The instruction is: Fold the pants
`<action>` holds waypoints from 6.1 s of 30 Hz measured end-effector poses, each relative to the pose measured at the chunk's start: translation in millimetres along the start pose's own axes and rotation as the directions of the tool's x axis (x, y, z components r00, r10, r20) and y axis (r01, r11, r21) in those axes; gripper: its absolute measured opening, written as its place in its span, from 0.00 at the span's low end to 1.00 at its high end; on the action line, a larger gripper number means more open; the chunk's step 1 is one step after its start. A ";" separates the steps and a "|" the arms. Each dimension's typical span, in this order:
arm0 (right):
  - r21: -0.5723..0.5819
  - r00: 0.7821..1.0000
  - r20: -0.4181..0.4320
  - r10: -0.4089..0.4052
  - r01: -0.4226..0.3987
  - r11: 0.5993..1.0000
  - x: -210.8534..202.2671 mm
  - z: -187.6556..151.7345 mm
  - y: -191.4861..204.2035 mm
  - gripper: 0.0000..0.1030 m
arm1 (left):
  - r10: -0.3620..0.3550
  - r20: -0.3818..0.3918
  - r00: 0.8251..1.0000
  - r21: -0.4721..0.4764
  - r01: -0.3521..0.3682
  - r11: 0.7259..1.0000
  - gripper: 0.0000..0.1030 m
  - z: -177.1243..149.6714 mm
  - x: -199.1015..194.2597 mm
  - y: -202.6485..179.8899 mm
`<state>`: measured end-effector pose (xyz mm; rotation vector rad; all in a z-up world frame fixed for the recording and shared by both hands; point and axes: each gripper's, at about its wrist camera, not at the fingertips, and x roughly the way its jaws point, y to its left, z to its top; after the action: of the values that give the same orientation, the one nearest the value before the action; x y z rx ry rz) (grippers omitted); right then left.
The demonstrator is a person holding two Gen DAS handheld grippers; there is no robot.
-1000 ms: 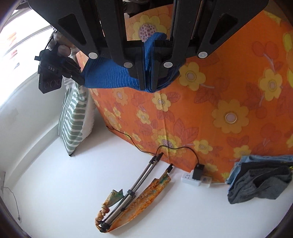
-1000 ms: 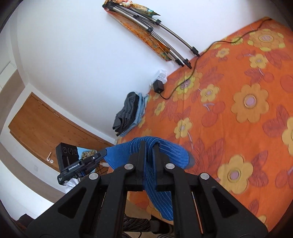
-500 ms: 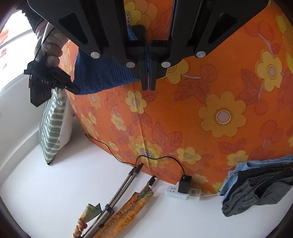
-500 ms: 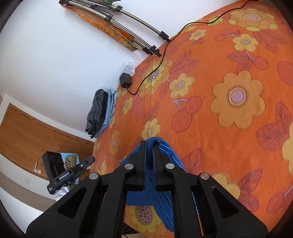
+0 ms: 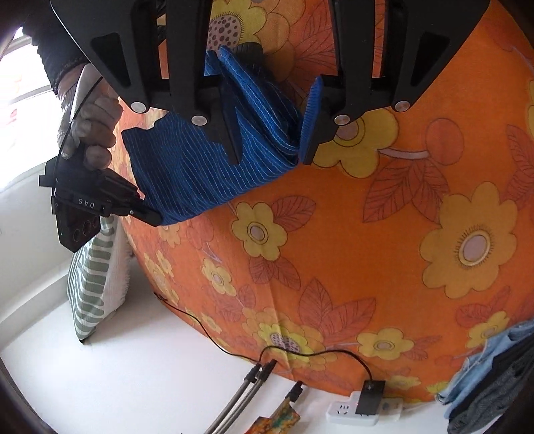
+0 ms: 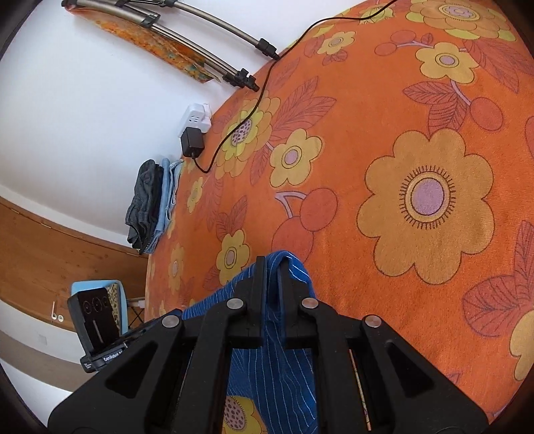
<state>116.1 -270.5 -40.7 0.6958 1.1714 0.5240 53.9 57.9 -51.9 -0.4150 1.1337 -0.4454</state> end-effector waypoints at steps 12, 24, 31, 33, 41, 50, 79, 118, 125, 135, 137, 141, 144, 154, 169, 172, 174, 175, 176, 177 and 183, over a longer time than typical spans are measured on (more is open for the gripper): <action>-0.024 1.000 -0.023 -0.007 0.007 1.000 -5.1 6.0 -7.7 0.08 | 0.014 0.042 0.999 0.035 -0.015 0.999 0.05 -1.4 1.4 -10.4; -0.180 0.991 0.006 -0.135 0.134 0.975 -3.3 2.0 1.8 0.52 | 0.048 0.072 0.996 0.020 -0.050 0.999 0.04 5.3 3.4 -6.7; -0.210 0.989 -0.019 -0.149 0.142 0.967 18.7 0.2 3.3 0.50 | 0.064 0.080 0.995 0.031 -0.067 0.997 0.04 6.6 4.0 -6.1; -0.222 0.989 -0.025 -0.147 0.138 0.965 20.7 -0.3 3.7 0.44 | 0.053 0.072 0.996 0.040 -0.056 0.998 0.05 5.7 3.7 -7.3; -0.260 0.991 -0.050 -0.127 0.110 0.959 26.3 -1.7 3.6 0.30 | 0.046 0.037 0.998 -0.008 -0.046 0.999 0.31 -2.4 5.4 -0.5; -0.253 0.992 -0.060 -0.112 0.093 0.963 27.3 -0.5 1.4 0.21 | 0.061 0.033 0.998 0.008 -0.061 0.998 0.31 -6.4 21.7 -6.1; -0.439 0.953 0.301 0.021 0.119 0.890 -65.3 -23.0 106.7 0.12 | 0.156 0.473 0.867 0.240 -0.297 0.924 0.07 -5.1 -76.7 -73.3; -0.768 0.942 0.274 0.191 0.095 0.634 117.8 -14.2 395.7 0.12 | 0.384 0.725 0.572 -0.101 -0.463 0.881 0.07 67.2 -270.0 115.6; -0.765 0.945 0.261 0.194 0.080 0.638 186.7 6.2 436.4 0.12 | 0.430 0.725 0.538 -0.151 -0.485 0.862 0.07 95.3 -277.8 161.6; -0.728 0.971 0.195 0.137 0.050 0.684 295.3 47.3 444.6 0.12 | 0.483 0.652 0.584 -0.222 -0.462 0.858 0.07 139.5 -253.0 242.0; -0.714 0.975 0.185 0.124 0.046 0.699 316.6 55.3 443.6 0.12 | 0.495 0.628 0.600 -0.232 -0.463 0.855 0.07 152.6 -242.1 260.5; -0.669 0.983 0.161 0.083 0.046 0.742 357.2 73.7 435.2 0.12 | 0.519 0.588 0.620 -0.257 -0.465 0.847 0.07 174.9 -216.3 291.5; -0.658 0.986 0.166 0.028 0.089 0.747 384.9 84.6 429.5 0.12 | 0.529 0.564 0.634 -0.277 -0.459 0.844 0.07 184.3 -202.4 305.7; -0.634 0.989 0.132 -0.067 0.136 0.761 414.4 101.7 410.3 0.14 | 0.564 0.495 0.660 -0.322 -0.463 0.825 0.19 203.1 -188.6 327.0; -0.754 0.985 0.140 -0.102 0.173 0.634 369.4 68.8 423.8 0.33 | 0.600 0.463 0.652 -0.372 -0.472 0.799 0.27 185.9 -206.3 335.5; -0.760 0.982 0.141 -0.127 0.190 0.622 364.4 63.4 415.7 0.33 | 0.622 0.447 0.643 -0.387 -0.488 0.783 0.27 175.1 -209.1 340.2; -0.749 0.981 0.137 -0.139 0.194 0.634 358.1 63.2 408.8 0.33 | 0.625 0.438 0.646 -0.399 -0.483 0.779 0.27 166.4 -213.4 339.0; -0.744 0.980 0.137 -0.143 0.197 0.639 353.4 62.9 405.4 0.33 | 0.626 0.437 0.646 -0.403 -0.482 0.778 0.27 162.6 -214.6 340.0; -0.739 0.980 0.134 -0.144 0.196 0.645 347.8 62.5 402.2 0.33 | 0.629 0.437 0.644 -0.405 -0.484 0.776 0.27 156.7 -217.8 336.0; -0.734 0.981 0.131 -0.144 0.193 0.651 342.1 62.0 399.4 0.33 | 0.632 0.439 0.638 -0.408 -0.485 0.773 0.27 150.4 -221.4 331.0; -0.719 0.983 0.125 -0.137 0.185 0.670 300.9 50.0 391.8 0.33 | 0.630 0.454 0.630 -0.404 -0.484 0.776 0.27 126.2 -238.6 294.5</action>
<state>251.2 196.1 62.3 -0.0951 0.8436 0.7504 123.7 444.3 21.2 -0.3461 0.6615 0.3819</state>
